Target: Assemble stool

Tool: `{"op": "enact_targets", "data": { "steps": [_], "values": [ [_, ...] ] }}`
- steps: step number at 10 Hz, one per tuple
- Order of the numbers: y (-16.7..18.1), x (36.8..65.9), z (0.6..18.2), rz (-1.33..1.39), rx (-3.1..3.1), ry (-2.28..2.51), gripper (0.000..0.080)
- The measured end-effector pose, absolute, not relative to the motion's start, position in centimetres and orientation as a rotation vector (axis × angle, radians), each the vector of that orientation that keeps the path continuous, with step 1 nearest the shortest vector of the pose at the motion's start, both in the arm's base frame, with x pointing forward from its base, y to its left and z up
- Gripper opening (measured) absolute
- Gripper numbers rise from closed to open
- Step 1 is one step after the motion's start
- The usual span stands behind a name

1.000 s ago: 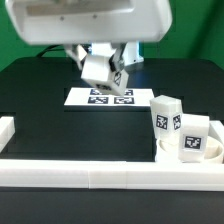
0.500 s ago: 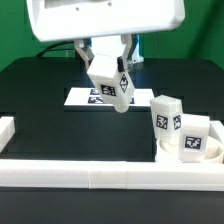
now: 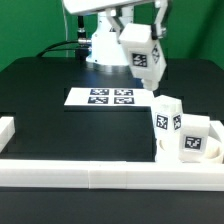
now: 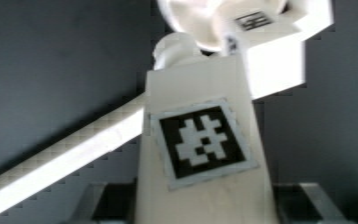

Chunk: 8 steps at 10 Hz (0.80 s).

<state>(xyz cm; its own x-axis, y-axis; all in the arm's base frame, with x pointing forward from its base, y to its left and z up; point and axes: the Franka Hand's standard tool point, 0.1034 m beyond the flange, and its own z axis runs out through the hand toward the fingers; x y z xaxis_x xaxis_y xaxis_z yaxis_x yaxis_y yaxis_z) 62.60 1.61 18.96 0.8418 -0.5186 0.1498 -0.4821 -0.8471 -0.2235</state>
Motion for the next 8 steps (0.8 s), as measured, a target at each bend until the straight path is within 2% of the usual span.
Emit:
{"op": "enact_targets", "data": {
  "steps": [2,5,6,8],
  "values": [
    [4.3,62.6,19.0,-0.3,-2.822,0.813,0.0328],
    [4.4,63.0,19.0,-0.363,-2.811,0.818,0.0328],
    [5.1,63.5,19.2,-0.504,-2.772,0.839,0.0328],
    [8.7,62.7,18.5,-0.629,-2.683,0.913,0.0328]
  ]
}}
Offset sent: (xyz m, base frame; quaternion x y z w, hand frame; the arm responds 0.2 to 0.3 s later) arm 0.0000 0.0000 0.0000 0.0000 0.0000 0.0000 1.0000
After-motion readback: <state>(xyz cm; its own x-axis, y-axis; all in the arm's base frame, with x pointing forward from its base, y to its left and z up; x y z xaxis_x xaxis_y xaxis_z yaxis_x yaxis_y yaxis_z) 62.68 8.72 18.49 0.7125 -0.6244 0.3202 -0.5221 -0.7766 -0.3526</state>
